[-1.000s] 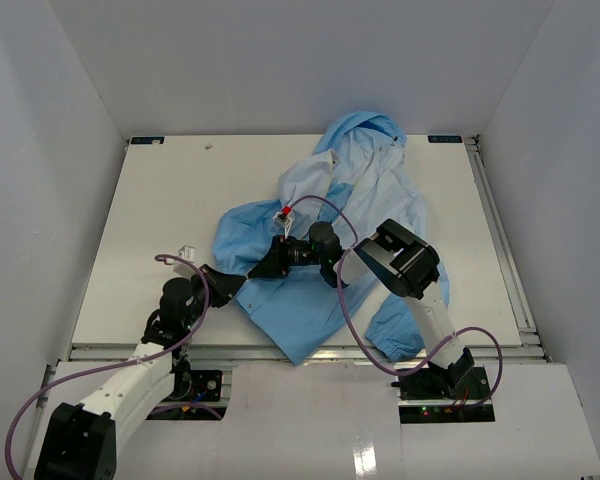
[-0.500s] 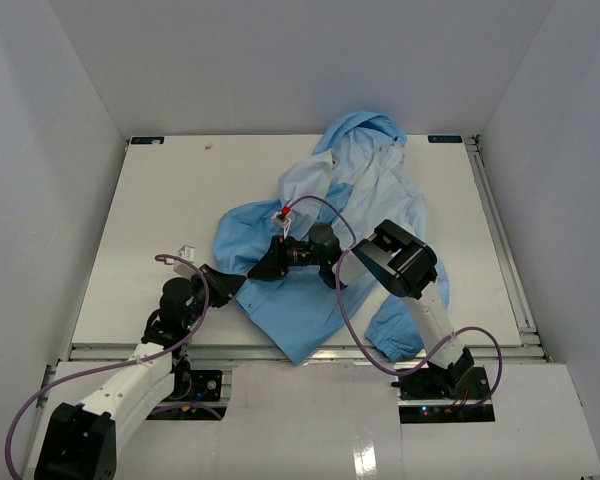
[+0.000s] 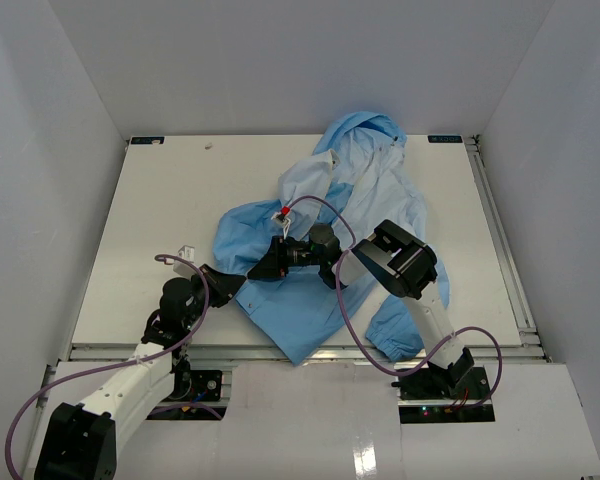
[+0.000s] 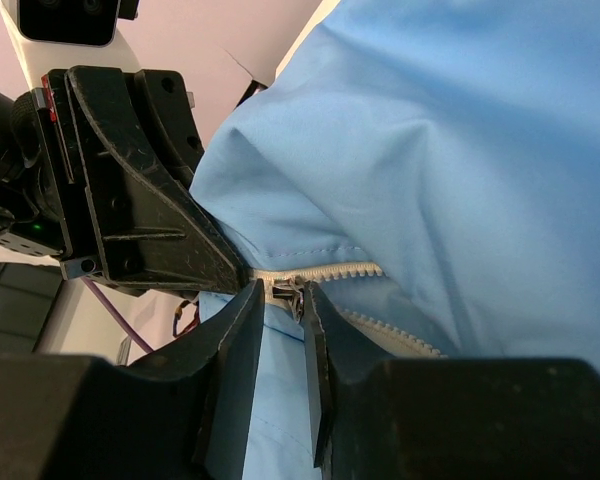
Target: Zip up the jacket
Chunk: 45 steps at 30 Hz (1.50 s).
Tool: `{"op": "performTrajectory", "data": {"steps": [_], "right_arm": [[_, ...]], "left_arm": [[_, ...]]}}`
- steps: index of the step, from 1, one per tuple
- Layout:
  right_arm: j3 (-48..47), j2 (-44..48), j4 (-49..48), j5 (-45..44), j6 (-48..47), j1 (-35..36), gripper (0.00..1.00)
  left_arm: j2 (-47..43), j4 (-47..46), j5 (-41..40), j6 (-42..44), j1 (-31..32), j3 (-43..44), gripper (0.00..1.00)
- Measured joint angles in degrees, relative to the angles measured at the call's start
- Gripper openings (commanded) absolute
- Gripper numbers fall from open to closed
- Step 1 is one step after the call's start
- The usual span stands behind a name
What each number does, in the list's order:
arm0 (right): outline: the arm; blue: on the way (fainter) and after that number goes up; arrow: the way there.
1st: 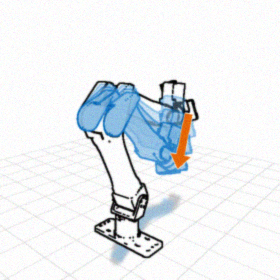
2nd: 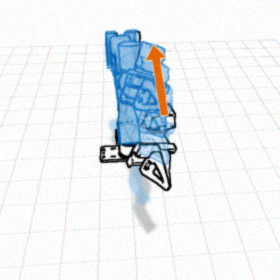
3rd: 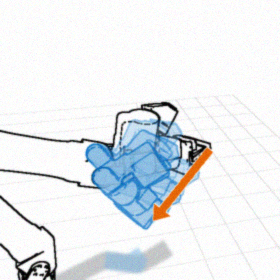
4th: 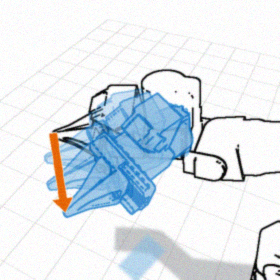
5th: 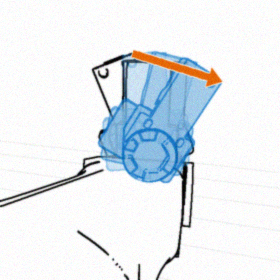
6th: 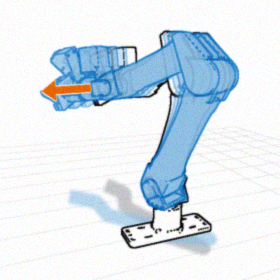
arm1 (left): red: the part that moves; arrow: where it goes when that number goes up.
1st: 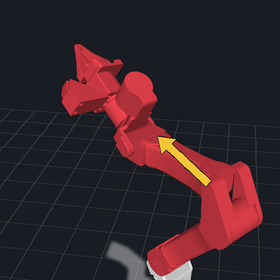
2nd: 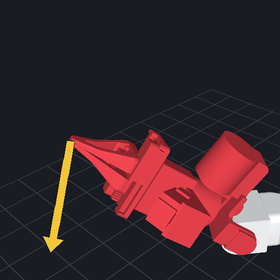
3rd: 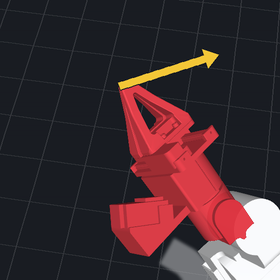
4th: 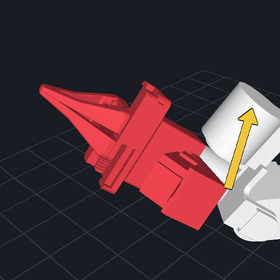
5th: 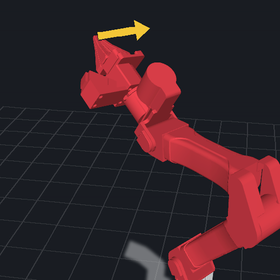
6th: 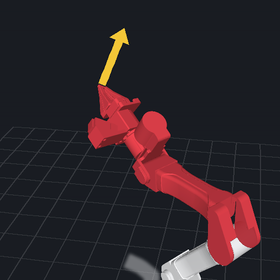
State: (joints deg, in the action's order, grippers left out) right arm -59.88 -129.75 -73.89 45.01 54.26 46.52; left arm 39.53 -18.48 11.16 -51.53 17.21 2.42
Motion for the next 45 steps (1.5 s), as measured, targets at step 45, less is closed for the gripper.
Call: {"op": "performTrajectory", "data": {"steps": [45], "right_arm": [[6.56, 5.58, 6.23, -8.50, -10.29, -5.94, 0.08]], "left_arm": [[-6.84, 5.29, 0.79, 0.12, 0.04, -0.04, 0.00]]}}
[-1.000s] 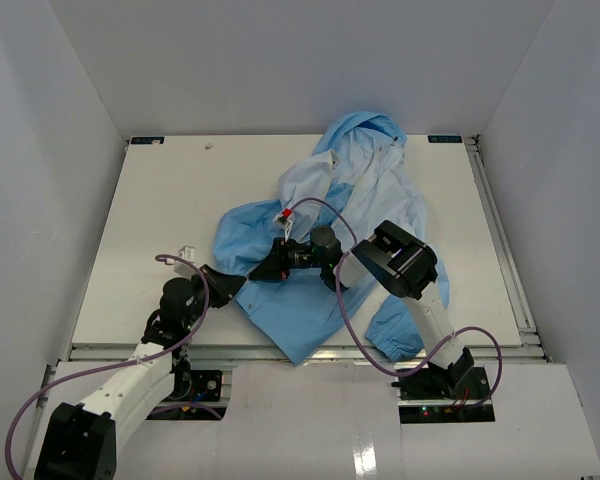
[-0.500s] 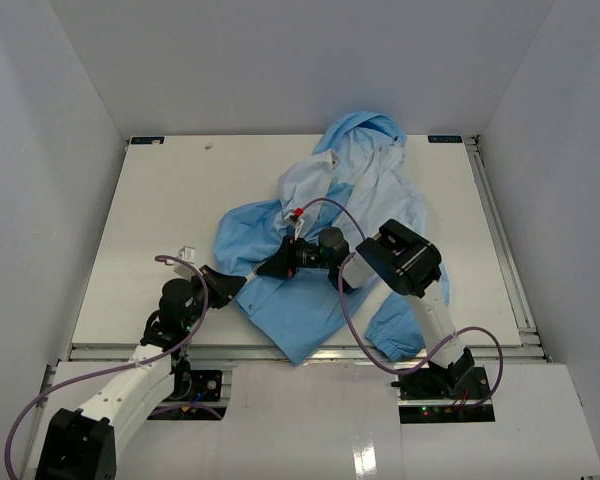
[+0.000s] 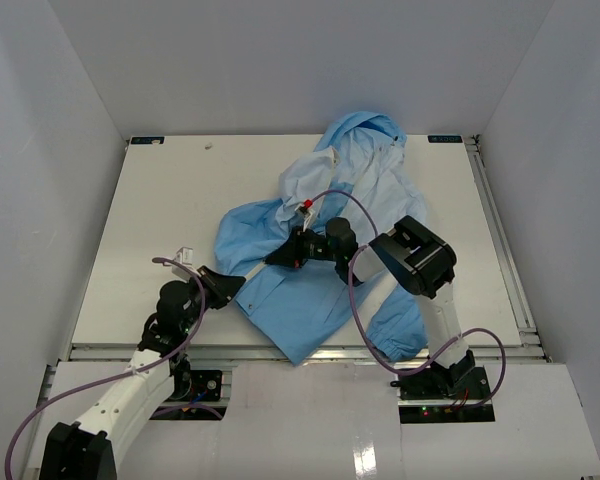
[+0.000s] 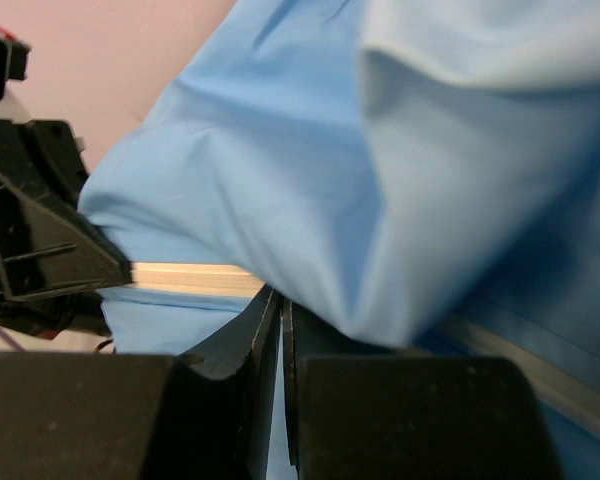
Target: Zip up the jacket
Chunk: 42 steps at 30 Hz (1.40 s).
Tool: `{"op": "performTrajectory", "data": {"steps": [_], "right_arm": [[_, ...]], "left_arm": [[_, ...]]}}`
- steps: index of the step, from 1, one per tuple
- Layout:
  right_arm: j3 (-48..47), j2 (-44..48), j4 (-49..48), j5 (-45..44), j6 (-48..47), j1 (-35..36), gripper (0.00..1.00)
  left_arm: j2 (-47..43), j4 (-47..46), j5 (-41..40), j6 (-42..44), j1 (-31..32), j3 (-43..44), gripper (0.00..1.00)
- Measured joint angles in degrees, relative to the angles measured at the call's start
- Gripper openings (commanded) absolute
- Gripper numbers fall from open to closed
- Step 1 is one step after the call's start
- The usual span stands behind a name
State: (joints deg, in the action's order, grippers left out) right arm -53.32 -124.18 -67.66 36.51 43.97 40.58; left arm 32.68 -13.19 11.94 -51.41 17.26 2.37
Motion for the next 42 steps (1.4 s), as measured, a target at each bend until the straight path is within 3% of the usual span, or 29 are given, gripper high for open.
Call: {"op": "performTrajectory", "data": {"steps": [22, 31, 42], "right_arm": [[-0.45, 13.66, 27.50, -11.87, -14.08, -11.63, 0.08], [-11.71, 16.06, 43.30, -18.84, -18.37, -17.98, 0.08], [-27.86, 14.18, 55.71, -24.02, -21.51, -28.39, 0.08]], "left_arm": [[-6.25, 5.11, 0.18, 0.58, 0.00, 0.00, 0.00], [-5.00, 5.06, -4.65, 0.81, 0.00, 0.74, 0.00], [6.69, 0.92, -13.76, 1.21, -0.11, 10.42, 0.00]]}}
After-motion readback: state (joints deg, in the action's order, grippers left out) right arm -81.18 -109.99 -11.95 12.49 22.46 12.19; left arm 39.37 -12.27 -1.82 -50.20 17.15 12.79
